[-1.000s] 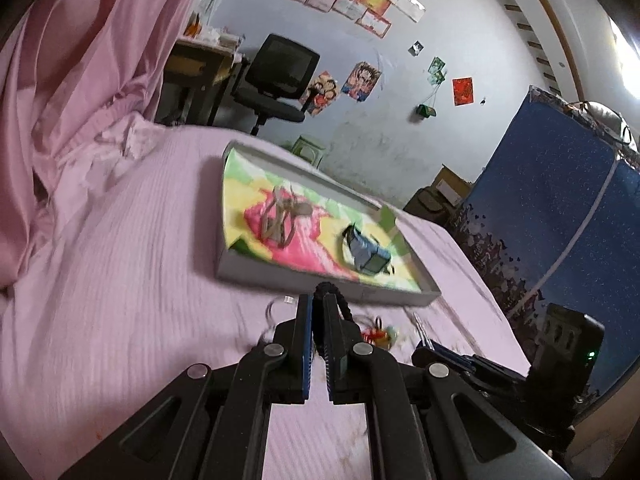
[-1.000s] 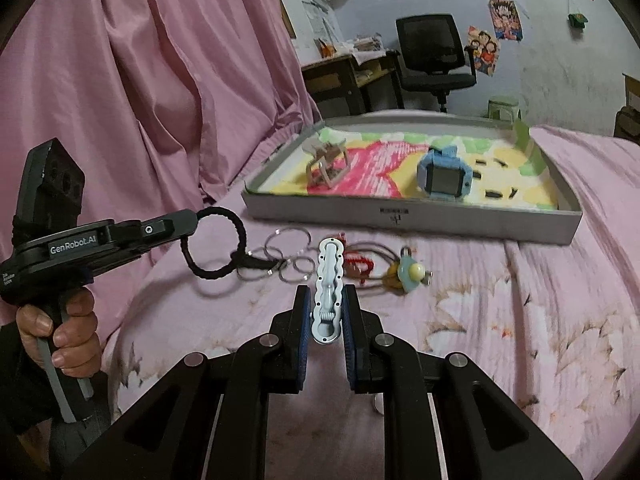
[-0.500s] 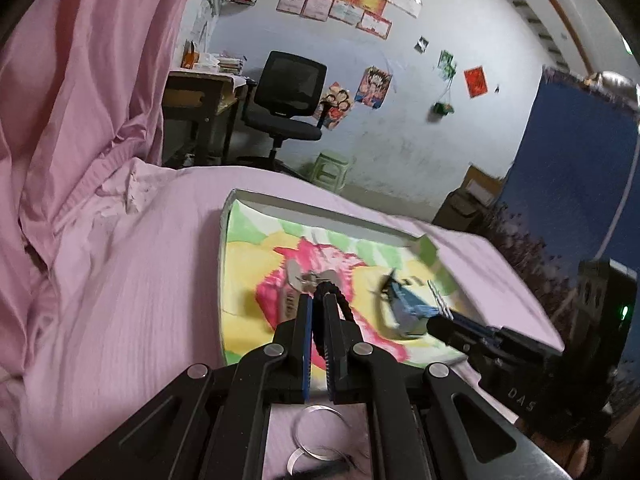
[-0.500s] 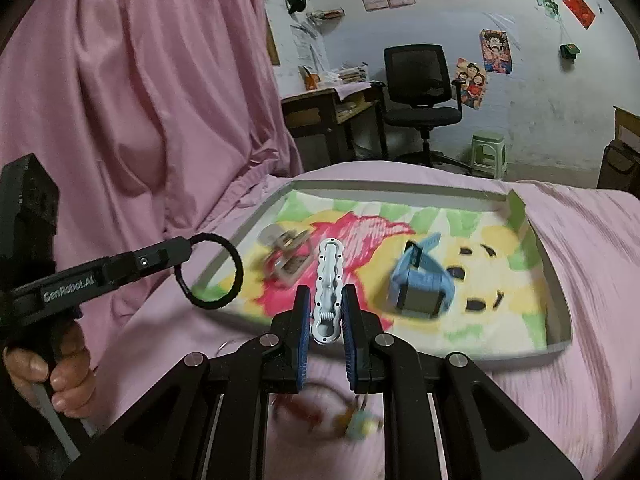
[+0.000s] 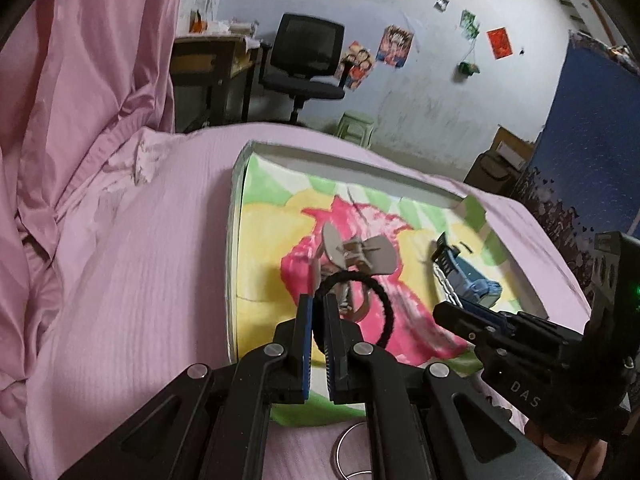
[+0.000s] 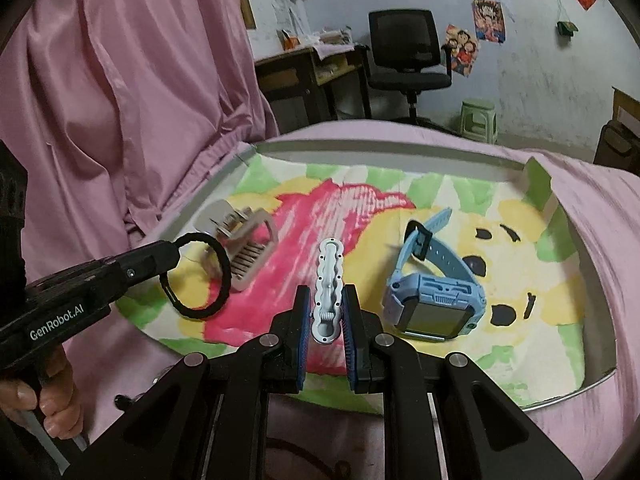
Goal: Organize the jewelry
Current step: 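Carry the hair tie and white clip into the tray and release both, then withdraw both tools from the tray toward the rings on the bed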
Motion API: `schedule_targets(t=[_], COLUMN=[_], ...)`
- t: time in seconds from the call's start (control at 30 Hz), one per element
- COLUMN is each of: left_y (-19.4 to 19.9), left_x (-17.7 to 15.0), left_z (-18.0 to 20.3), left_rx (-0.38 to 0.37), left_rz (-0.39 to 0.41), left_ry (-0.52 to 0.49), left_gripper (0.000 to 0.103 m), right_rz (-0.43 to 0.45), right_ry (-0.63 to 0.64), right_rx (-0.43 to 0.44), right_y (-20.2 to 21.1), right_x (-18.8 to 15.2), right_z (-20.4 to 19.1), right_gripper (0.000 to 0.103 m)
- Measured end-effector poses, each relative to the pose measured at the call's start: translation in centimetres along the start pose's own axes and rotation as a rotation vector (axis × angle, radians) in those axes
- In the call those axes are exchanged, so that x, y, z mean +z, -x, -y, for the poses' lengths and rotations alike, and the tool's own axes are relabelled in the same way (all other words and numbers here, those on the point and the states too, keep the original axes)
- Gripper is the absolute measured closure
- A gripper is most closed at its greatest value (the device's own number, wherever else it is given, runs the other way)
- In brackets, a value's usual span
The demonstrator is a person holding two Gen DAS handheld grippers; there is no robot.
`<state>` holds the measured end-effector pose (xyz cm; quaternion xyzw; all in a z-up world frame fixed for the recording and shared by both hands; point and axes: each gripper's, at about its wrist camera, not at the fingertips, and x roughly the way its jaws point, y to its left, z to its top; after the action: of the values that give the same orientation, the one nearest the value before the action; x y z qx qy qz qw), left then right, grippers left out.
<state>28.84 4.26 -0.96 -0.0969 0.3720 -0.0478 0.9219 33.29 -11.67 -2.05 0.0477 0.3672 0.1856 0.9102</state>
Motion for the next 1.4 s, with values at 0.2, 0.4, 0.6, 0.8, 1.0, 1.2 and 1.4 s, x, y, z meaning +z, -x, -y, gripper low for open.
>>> schedule_targets(t=[0.2,0.4,0.6,0.8,1.0,1.2,1.4], left_y=[-0.4,0.1,2.1,5.3,8.1,11.1,13.2], left_x=[-0.1,-0.3,-1.1,-2.2,-3.5,-5.7,-7.7], left_z=[-0.5,-0.6,-0.6,0.0,0.4,1.4,2.0], left_rx=[-0.012,-0.017,-0.047,-0.021,-0.001,0.025,0.039], left_rz=[-0.034,-0.032,0.037,0.153,0.243,0.331,0.386], left_ry=[0.026,0.021,0.034,0.019,0.014,-0.019,-0.039], left_gripper=[0.097,0.095,0.062,0.036,0.018,0.004,0.002], right_rz=[-0.039,-0.040,0.021,0.138,0.261,0.358,0.421], right_ry=[-0.007,-0.011,-0.007,-0.016,-0.027,-0.017,-0.019], right_rx=[-0.005,-0.001,-0.006,-0.018,-0.039,-0.053,-0.054], right_y=[-0.8,-0.7,1.2,4.9,9.0,12.7,15.3], right_x=[-0.1,-0.4,-1.0,-1.6,-2.3,-3.3,-4.9], right_z=[0.3,0.3,0.4,0.8,1.2,1.4,1.5], right_gripper=[0.089,0.076,0.070,0.050,0.029,0.009,0.001])
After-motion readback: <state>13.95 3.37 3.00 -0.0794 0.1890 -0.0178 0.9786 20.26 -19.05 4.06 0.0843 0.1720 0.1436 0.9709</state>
